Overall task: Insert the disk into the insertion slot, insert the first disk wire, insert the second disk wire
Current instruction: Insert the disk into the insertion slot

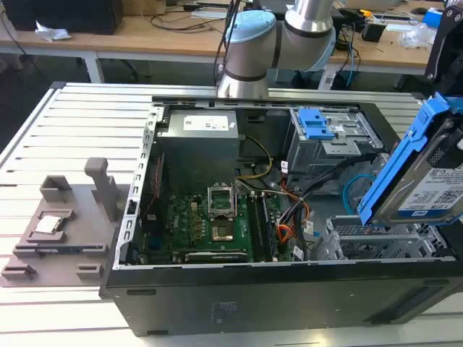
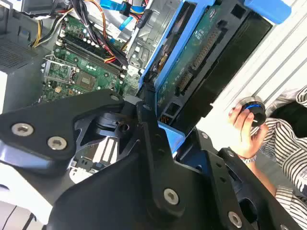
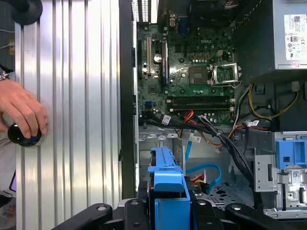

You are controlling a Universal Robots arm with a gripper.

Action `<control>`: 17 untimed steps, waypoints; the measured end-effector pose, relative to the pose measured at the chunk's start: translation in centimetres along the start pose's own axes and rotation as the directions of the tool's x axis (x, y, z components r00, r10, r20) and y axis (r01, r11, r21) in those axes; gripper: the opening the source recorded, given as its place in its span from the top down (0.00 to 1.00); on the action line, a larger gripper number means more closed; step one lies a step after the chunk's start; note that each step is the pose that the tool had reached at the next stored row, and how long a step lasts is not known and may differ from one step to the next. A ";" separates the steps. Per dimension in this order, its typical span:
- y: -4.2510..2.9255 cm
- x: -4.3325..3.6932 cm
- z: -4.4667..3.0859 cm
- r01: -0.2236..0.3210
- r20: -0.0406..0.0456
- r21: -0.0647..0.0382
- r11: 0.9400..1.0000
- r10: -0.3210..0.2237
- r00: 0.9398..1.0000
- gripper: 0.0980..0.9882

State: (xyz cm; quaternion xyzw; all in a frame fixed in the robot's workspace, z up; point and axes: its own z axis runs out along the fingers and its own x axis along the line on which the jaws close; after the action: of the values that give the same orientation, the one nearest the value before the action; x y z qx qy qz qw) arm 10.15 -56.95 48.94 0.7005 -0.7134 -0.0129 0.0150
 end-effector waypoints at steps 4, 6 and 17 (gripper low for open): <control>0.40 0.01 0.52 0.000 0.000 0.000 1.000 0.000 1.000 0.70; 0.47 0.00 0.80 0.000 0.000 0.000 1.000 0.000 1.000 0.70; 0.41 0.00 2.62 0.000 0.000 0.000 1.000 0.000 1.000 0.70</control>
State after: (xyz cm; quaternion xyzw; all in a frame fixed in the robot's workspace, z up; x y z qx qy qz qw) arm 9.64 -56.95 46.34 0.7005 -0.7134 -0.0129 0.0150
